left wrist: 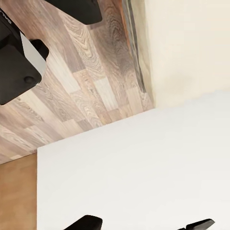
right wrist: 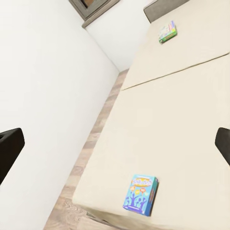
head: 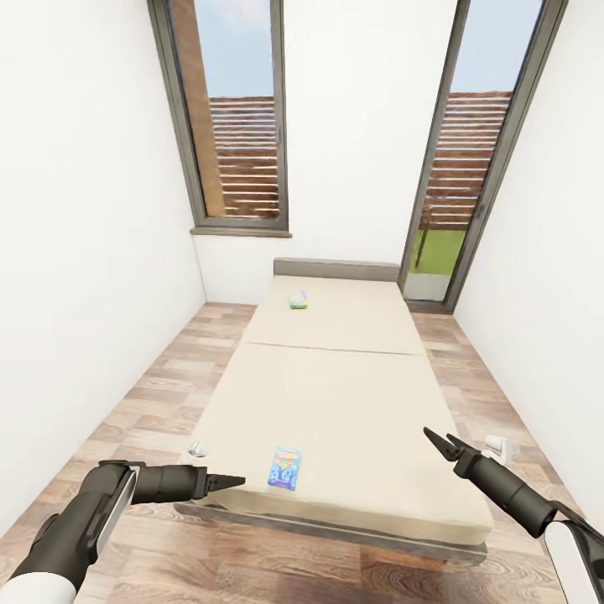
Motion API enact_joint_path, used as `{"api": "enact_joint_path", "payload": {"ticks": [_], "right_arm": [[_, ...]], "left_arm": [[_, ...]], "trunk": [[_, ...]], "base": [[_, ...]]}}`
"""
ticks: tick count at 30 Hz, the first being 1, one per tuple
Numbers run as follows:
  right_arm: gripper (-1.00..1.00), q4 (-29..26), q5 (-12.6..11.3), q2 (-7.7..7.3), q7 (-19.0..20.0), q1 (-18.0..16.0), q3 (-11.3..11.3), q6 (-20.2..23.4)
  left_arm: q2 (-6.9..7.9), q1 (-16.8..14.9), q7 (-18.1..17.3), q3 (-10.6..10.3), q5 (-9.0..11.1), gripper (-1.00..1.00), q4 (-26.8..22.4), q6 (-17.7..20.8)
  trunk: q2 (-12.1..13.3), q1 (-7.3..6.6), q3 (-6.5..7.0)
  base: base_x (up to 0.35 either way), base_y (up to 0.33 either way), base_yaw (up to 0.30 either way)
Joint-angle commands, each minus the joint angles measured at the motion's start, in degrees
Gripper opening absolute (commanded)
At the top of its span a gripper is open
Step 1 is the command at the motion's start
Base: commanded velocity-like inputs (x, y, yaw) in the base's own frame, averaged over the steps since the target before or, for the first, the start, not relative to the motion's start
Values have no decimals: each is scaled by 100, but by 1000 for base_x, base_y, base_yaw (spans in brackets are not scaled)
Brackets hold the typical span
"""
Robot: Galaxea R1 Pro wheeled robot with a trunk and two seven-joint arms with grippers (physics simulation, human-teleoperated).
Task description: Put all the toys in the child's room - the three board games (two on the bed and one on the table), the two jigsaw puzzles on the table, and the tennis ball on the table - inside the toy box on the table in the child's room.
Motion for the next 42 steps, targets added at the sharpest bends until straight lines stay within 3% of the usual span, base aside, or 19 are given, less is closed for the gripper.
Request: {"api": "enact_joint_path", "payload": {"ticks": [1,34,36,42], "right_arm": [[100,-1,-38,1,4,-5,-6,43],[100,-2,-40,3,-26,-5,6,26],[100,-2,-39,3,-28,-5,8,25],[100,-20,-9,9,-73,-5,30,49]], "left_arm": [[0,-5,-20,4,1,100,-2,60],[0,-8,148,7,-13,100,8,69],[0,-10,259,17,-14,100,9,72],[-35,-16,1415,49,-10,100,12,117]], "trunk": [[-12,4,-12],[-12,4,93],[-12,4,94],[-12,4,94]], "base": [[15,0,0],[99,-25,-104],[12,-1,-6],[4,0,-2]]}}
